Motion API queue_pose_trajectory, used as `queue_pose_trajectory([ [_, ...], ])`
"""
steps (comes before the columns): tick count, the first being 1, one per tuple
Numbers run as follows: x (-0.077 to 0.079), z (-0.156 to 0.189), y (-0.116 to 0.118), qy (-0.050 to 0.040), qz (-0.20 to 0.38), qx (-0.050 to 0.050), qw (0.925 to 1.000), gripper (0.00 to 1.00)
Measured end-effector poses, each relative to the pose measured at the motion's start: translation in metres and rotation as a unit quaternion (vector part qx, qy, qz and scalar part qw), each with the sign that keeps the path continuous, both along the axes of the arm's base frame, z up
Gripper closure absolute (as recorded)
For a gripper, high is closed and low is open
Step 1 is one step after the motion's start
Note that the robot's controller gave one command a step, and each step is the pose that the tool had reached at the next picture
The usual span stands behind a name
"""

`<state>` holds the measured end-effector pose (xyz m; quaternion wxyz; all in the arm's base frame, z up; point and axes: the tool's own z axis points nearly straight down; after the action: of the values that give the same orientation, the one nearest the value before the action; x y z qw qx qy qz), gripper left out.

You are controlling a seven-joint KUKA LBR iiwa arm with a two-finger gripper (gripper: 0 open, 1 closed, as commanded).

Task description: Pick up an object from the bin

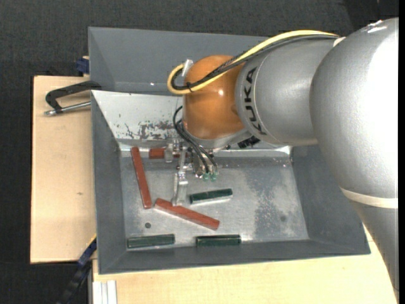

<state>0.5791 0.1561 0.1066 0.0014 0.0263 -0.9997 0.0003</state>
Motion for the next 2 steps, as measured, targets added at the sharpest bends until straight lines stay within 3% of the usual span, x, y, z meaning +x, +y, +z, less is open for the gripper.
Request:
queue_pose_trajectory([
  [1, -0.026, 0.027, -0.003, 0.0034, -0.043, -0.001, 0.9991, 0.00],
  [2, -0.050, 0.040, -0.020, -0.0087, 0.055, 0.002, 0.9985, 0.00],
])
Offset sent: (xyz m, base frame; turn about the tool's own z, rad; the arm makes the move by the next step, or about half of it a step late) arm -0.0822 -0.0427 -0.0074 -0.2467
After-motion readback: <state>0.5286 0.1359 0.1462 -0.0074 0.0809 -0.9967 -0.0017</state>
